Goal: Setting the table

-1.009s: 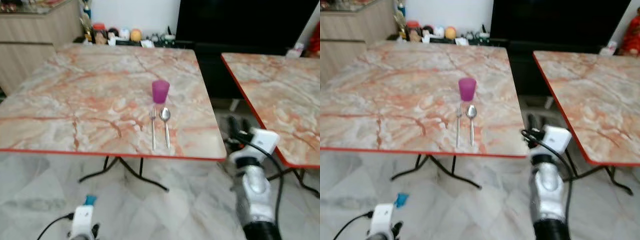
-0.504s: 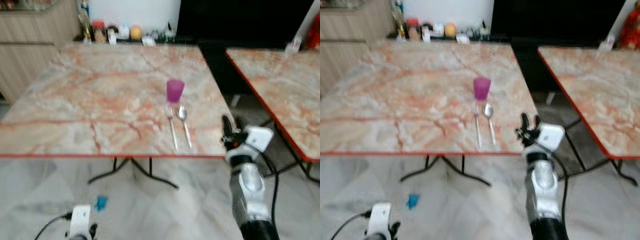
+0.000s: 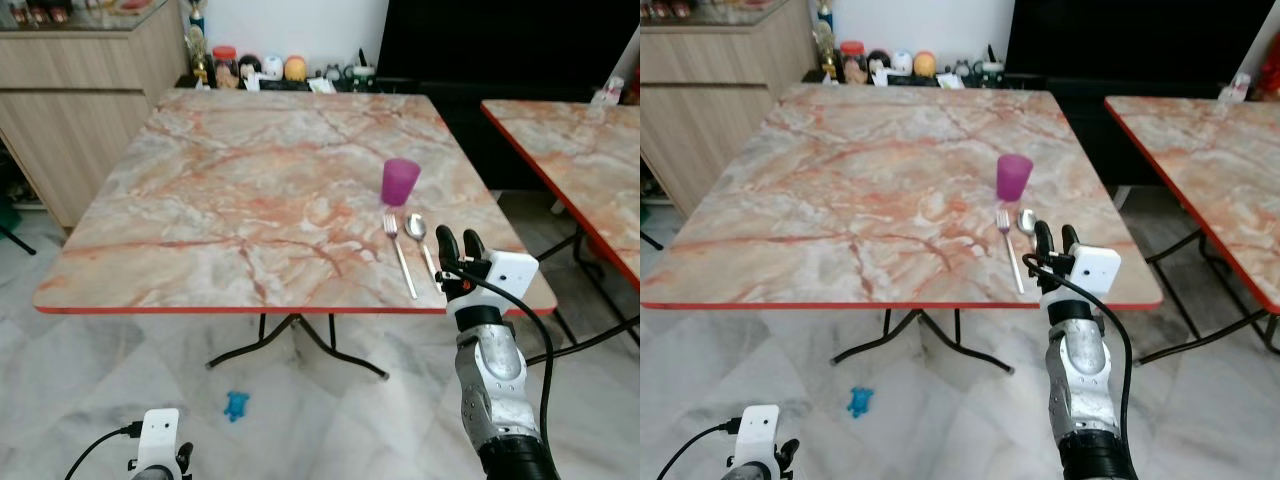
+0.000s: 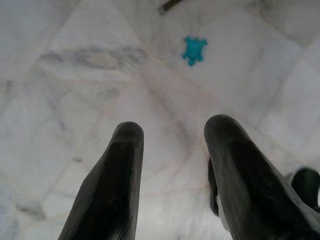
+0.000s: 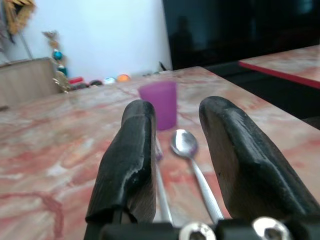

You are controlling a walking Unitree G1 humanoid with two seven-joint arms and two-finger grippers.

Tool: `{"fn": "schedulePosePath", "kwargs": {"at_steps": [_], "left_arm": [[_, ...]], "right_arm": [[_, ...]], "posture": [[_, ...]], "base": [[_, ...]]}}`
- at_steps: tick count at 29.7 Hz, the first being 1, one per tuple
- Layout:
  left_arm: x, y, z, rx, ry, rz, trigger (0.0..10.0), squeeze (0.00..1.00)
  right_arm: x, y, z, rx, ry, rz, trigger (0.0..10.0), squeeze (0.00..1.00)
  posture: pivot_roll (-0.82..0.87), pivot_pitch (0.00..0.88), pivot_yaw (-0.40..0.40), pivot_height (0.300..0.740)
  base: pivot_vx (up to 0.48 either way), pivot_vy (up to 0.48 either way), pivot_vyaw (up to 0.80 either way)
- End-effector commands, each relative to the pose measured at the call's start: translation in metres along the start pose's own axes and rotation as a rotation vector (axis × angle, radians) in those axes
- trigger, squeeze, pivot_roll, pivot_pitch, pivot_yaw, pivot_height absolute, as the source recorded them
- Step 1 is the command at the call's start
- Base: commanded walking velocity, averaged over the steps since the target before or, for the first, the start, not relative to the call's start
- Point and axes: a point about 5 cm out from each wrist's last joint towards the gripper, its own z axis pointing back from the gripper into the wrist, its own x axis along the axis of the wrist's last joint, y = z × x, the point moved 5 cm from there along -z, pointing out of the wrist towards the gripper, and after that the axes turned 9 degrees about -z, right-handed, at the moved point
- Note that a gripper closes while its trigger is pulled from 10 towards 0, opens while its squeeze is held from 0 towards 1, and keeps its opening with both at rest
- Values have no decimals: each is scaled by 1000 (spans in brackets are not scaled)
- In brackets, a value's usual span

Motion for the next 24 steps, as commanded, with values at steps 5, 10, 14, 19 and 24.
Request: {"fn": "schedulePosePath", "kwargs": {"at_steps": [5,10,14,19,24], "left_arm": [[0,-1,0,-1,-4,-5,10000,0],[-1,-1,0,-2,1,-1,10000,0],[-2,-1,0,-1,10,0,10000,0],[-2,0,0,-1,13,8,10000,0],[-2,0,0,-2,12,11,10000,0]], "right_arm": [[4,-3,-1,-6,-11,4,10000,0],[4,-3,-1,-3,-10,7,10000,0],[3,-1,-1,9,-5,23,10000,0],[1,2,1,18,0,32,10000,0],[-1,-1,2,11,10,24,10000,0]], "posture": [[38,0,-35,740],[38,0,-35,740],[36,0,-33,740],[37,0,-35,740],[40,0,-37,740]], "base": [[0,0,0],[0,0,0],[0,0,0],[103,0,0],[262,0,0]]}}
